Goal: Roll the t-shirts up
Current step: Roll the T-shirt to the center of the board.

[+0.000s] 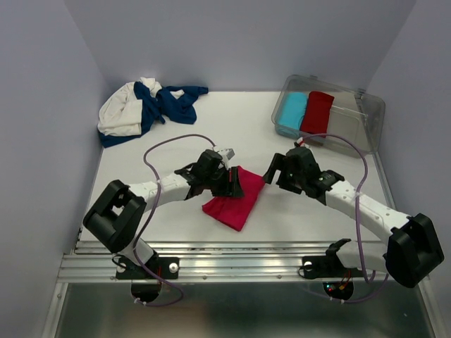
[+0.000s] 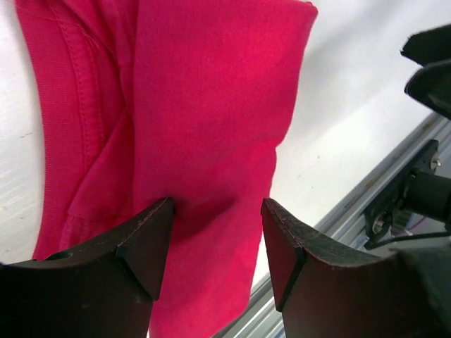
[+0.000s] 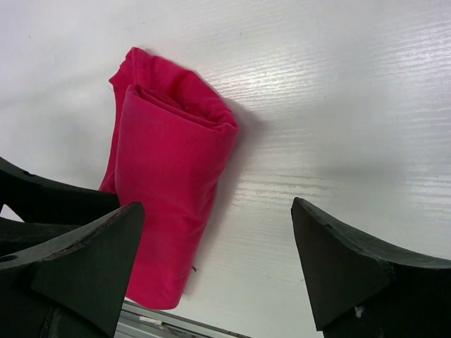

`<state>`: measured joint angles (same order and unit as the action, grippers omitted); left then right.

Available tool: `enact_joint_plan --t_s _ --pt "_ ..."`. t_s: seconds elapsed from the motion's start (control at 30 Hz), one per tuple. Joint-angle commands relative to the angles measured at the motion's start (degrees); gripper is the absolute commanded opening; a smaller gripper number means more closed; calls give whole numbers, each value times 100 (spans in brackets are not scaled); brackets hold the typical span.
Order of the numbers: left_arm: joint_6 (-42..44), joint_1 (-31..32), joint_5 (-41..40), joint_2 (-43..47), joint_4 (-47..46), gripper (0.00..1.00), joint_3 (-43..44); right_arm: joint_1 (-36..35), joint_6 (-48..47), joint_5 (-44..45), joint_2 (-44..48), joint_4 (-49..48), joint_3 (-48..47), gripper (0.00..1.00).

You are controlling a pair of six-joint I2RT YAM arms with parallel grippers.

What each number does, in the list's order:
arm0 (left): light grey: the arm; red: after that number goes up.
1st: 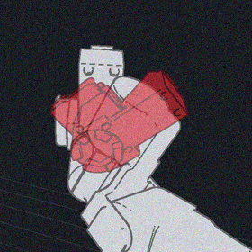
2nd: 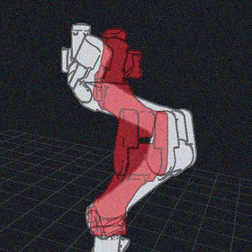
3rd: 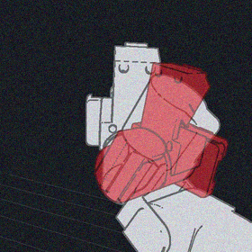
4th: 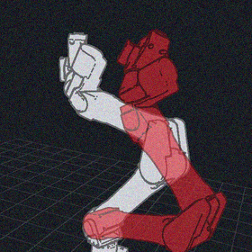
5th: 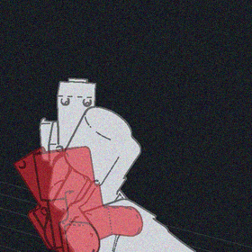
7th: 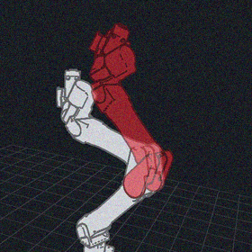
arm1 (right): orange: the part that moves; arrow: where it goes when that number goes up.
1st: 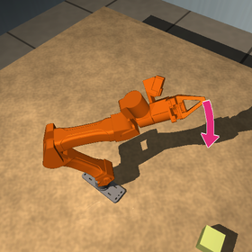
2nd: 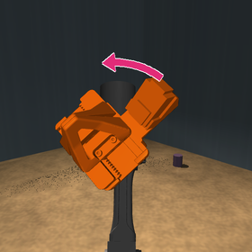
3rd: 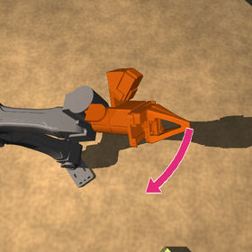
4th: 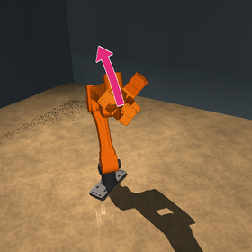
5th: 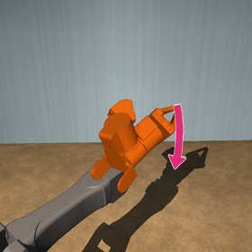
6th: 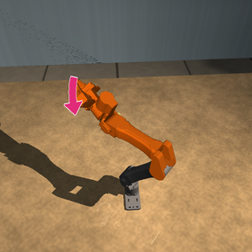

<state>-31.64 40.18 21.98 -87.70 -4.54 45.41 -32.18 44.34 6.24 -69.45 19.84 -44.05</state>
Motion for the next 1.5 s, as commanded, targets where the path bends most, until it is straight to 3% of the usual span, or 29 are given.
enact_joint_plan --t_s 0.0,0.3,0.43,0.57,0.7,0.8,1.0,1.23,1.47 --pt "176 121 -430 51 110 64 337 37 -92 141 134 91 81 91" --pt "158 209 -1081 350 418 62 469 37 -92 123 90 99 81 91" --pt "149 384 -1388 569 619 51 609 37 -109 106 81 91 99 91" --pt "176 858 -2091 719 1242 49 934 37 -118 44 11 91 90 91" --pt "70 1474 -3136 684 1788 53 1198 37 -101 53 10 99 72 91" --pt "-175 1913 -3733 640 2184 63 1260 106 -136 106 98 91 125 92" --pt "-658 2783 -4569 159 2817 63 1497 336 -189 -26 142 91 265 92" --pt "-958 3214 -4913 -669 3125 64 1813 450 -197 -62 239 91 388 92" --pt "-1046 3241 -5036 -1223 3231 64 1954 503 -224 -88 353 91 450 92"
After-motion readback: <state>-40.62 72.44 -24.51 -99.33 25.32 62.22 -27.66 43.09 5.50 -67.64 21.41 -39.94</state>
